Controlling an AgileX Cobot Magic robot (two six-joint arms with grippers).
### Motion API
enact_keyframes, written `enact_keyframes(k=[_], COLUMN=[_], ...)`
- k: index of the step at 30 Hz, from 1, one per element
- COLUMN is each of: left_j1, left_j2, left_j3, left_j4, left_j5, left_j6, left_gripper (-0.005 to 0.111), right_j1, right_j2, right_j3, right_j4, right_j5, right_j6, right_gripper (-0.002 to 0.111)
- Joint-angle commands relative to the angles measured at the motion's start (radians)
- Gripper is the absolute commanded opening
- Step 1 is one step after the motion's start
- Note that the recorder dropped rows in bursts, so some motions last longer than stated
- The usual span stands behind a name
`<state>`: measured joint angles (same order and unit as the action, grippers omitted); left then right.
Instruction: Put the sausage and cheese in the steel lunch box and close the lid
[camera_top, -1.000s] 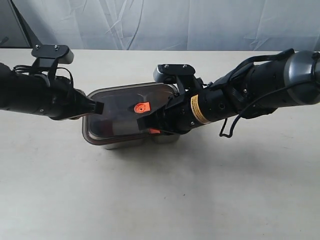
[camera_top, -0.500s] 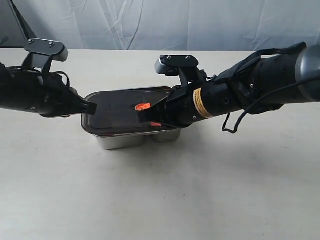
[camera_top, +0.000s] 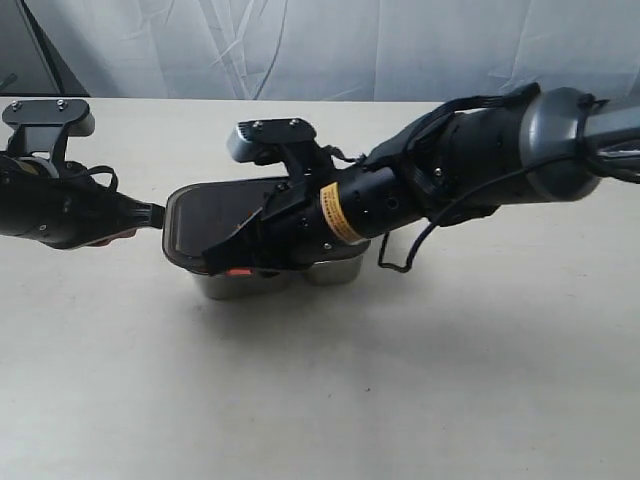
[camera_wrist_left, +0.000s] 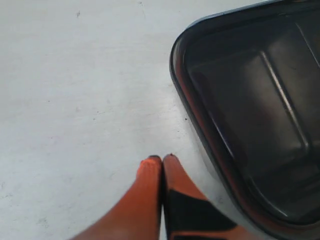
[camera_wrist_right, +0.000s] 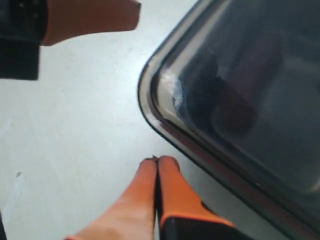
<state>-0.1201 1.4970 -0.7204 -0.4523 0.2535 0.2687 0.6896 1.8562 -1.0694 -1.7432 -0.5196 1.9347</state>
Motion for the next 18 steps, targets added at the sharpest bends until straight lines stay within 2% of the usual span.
enact_keyframes(k=[1, 8, 18], left_j1=[0.001, -0.001, -0.001], left_j2=[0.004, 0.044, 0.048], left_j3=[0.005, 0.005, 0.005], left_j4=[-0.002, -0.019, -0.028], left_j5=[-0.004, -0.015, -0.019], left_j6=[-0.007, -0.007, -0.007], left_gripper=[0.000, 0.000, 0.000], right_j1=[0.057, 0.073, 0.073], right_j2=[0.045, 0.128, 0.178], right_j3=[-0.062, -0.143, -0.163], right_j4=[-0.001, -0.001, -0.001], right_j5=[0.019, 0.031, 0.097], right_j6=[0.000, 0.057, 0.057], right_gripper=[-0.001, -0.001, -0.001])
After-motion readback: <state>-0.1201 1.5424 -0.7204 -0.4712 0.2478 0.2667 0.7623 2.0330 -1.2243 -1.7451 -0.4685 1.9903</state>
